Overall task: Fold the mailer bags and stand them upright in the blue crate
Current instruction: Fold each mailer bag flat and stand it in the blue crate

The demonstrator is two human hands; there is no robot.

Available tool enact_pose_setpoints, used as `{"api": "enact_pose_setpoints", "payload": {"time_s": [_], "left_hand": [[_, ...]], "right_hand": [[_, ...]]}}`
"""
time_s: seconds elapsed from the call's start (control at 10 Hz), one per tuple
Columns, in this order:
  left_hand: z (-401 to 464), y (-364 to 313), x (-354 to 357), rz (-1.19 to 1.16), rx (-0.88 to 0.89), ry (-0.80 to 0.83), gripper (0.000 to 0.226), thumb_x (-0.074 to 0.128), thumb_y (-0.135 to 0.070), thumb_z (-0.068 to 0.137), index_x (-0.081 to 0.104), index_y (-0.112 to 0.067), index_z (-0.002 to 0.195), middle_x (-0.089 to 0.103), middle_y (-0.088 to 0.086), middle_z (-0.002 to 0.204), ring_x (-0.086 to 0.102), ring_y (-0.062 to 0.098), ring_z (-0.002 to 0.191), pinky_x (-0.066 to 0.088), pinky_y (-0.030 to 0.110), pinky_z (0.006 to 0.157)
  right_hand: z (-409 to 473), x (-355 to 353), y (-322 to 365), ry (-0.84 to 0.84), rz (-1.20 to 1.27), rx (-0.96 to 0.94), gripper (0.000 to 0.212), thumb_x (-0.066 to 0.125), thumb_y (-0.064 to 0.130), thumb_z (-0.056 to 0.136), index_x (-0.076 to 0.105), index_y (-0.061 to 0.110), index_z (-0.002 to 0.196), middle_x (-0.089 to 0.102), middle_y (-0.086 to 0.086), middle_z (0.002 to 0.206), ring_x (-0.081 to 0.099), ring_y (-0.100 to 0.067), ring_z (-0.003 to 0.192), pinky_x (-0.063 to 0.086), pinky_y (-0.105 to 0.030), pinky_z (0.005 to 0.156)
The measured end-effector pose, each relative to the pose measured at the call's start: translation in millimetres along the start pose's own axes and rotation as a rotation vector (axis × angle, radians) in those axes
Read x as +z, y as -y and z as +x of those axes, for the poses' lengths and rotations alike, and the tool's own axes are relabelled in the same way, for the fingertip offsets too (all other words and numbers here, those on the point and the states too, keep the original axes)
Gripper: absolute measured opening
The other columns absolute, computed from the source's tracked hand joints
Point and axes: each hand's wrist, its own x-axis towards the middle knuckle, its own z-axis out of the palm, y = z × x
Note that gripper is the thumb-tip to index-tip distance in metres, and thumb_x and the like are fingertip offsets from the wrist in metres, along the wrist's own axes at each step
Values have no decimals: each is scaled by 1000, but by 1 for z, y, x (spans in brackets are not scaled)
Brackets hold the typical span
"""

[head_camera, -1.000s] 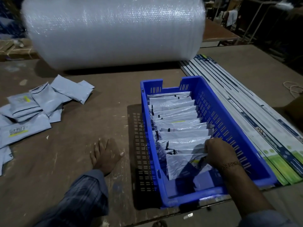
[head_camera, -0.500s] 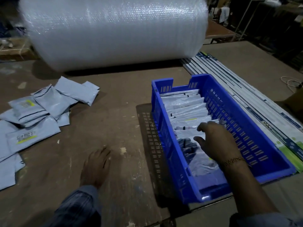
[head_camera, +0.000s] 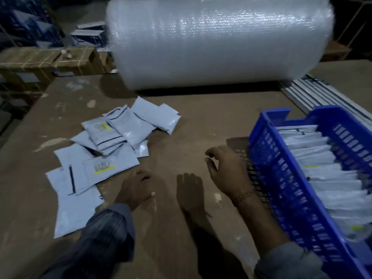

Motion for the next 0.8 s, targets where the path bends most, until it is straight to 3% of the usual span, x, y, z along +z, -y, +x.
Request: {"api": "enact_pose_setpoints", "payload": {"time_s": [0.1, 0.2, 0.3, 0.4, 0.5, 0.6, 0.7, 0.8], "left_hand": [[28, 19, -24, -80, 18, 118, 69, 98, -23, 71, 60, -33, 127, 41, 0, 136, 53, 34, 126, 52, 44, 102], [42, 12, -42, 30, -13, 198, 71, 100, -32, 68, 60, -21, 125, 38, -2, 122, 52, 28, 114, 43, 34, 95], [75, 26, -32, -88, -148, 281, 110, 100, -60, 27, 57, -28, 123, 45, 7, 126, 54, 33, 109, 48, 39, 98], [92, 36, -23, -185, -151, 339, 102, 98, -51, 50, 51, -18, 134, 50, 12, 121, 60, 36, 101, 59, 40, 85], [82, 27, -28, -198, -174, 233, 85, 98, -48, 43, 53, -25, 112, 40, 7, 111, 50, 32, 93, 55, 46, 84], [95, 50, -4, -176, -121, 219, 66, 77, -60, 43, 42, -39, 95, 48, 20, 123, 58, 48, 106, 55, 57, 91], [70, 24, -35, 34, -65, 206, 67, 86, -35, 72, 48, -25, 127, 45, 16, 133, 61, 39, 107, 57, 50, 93], [75, 33, -25, 45, -28, 139, 76, 89, -34, 74, 46, -20, 135, 41, 9, 136, 60, 30, 103, 58, 42, 90]], "right_hand": [[30, 62, 12, 68, 96, 5, 16, 68, 22, 92, 70, 22, 107, 66, 3, 99, 62, -18, 88, 53, -36, 78], [68, 117, 22, 163, 180, 41, 26, 68, 15, 90, 71, 17, 116, 67, -1, 105, 61, -15, 86, 52, -32, 81], [108, 160, 28, 193, 289, 113, 35, 62, 14, 86, 70, 11, 120, 68, -6, 107, 60, -17, 90, 49, -28, 83], [146, 194, 23, 130, 366, 270, 37, 56, 16, 85, 68, 7, 118, 69, -8, 102, 63, -26, 96, 49, -32, 81], [182, 225, 11, 116, 214, 299, 43, 54, 34, 94, 64, 3, 122, 65, -19, 118, 57, -38, 111, 47, -39, 90], [215, 237, 2, 142, 39, 274, 64, 46, 46, 94, 50, 3, 141, 52, -22, 137, 51, -42, 121, 45, -44, 98], [244, 233, 5, 233, -93, 201, 74, 65, 36, 90, 37, 3, 150, 46, -22, 143, 52, -44, 117, 44, -45, 92], [262, 228, 12, 310, -151, 168, 90, 76, 27, 85, 26, 5, 157, 51, -23, 141, 50, -45, 121, 42, -45, 94]]}}
